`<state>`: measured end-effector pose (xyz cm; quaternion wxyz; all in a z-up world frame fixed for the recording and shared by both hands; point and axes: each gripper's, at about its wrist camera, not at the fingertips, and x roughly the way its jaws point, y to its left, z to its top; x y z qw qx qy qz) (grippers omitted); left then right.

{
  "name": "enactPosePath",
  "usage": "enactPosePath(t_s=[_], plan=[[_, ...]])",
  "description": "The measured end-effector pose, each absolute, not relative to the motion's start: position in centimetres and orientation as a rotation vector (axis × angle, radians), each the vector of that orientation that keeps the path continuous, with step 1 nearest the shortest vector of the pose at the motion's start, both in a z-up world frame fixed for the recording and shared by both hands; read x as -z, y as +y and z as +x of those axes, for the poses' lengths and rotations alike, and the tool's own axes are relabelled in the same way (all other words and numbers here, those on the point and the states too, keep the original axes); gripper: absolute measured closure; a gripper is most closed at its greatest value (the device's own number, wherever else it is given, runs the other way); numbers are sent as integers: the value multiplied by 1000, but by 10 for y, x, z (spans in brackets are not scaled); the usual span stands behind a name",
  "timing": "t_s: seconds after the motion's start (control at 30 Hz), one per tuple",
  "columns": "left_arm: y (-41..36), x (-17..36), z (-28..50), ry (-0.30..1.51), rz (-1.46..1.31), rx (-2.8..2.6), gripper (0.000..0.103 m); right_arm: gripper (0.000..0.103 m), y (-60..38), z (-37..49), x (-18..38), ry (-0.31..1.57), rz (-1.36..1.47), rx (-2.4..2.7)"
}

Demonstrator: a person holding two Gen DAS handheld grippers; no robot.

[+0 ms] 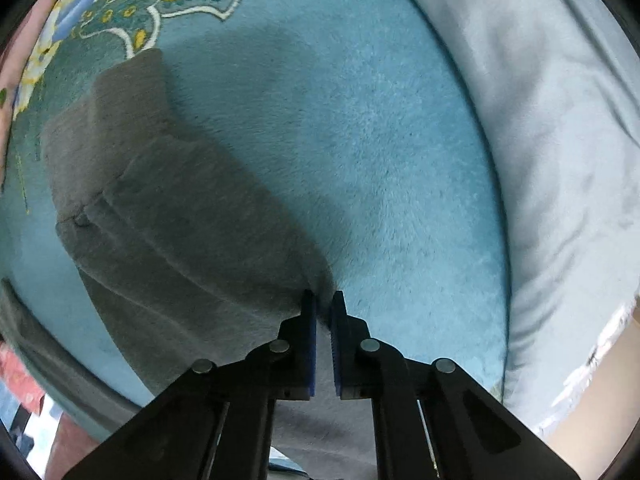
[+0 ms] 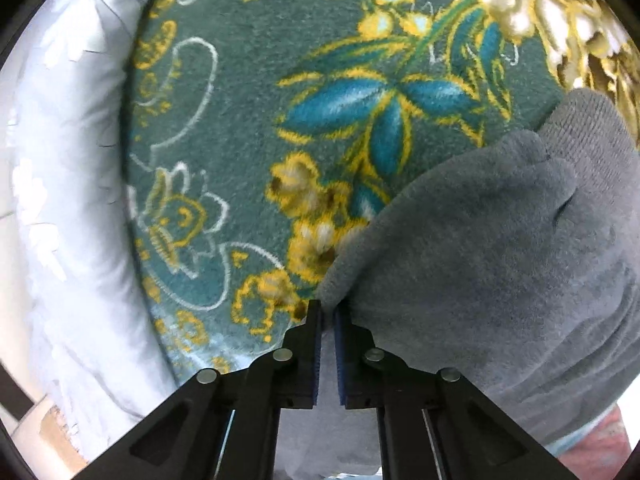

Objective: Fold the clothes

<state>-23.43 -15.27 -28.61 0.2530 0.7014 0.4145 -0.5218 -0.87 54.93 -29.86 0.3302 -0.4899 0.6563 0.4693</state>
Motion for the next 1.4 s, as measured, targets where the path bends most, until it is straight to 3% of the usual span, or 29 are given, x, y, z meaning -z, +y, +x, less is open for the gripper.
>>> enactPosePath(t_s=[0.2, 0.47, 0.7, 0.8, 1.0, 1.2, 1.37, 1.4], plan=[[-164, 241, -187, 1305, 1769, 1693, 98, 97, 538, 24, 265, 1821, -1190, -1442], [-174, 145, -85, 1347, 1601, 2101, 98, 97, 509, 82, 194, 1878, -1089, -1727], [-176, 105, 51, 1307, 1530, 2186, 98, 97, 466, 163, 148, 1806, -1078, -1980], [-193, 144, 90, 1287, 1590, 2050, 98, 97, 443, 196, 158, 1708, -1222, -1967], [-189, 208, 145, 1222, 1727, 1789, 98, 97, 419, 250, 229, 1602, -1443, -1672], [-183, 217, 168, 1172, 1765, 1682, 98, 98, 419, 265, 246, 1551, -1468, -1615], [-185, 190, 160, 1184, 1733, 1810, 97, 98, 431, 282, 241, 1596, -1410, -1614], [-183, 185, 153, 1144, 1745, 1849, 93, 98, 432, 283, 239, 1607, -1395, -1627]])
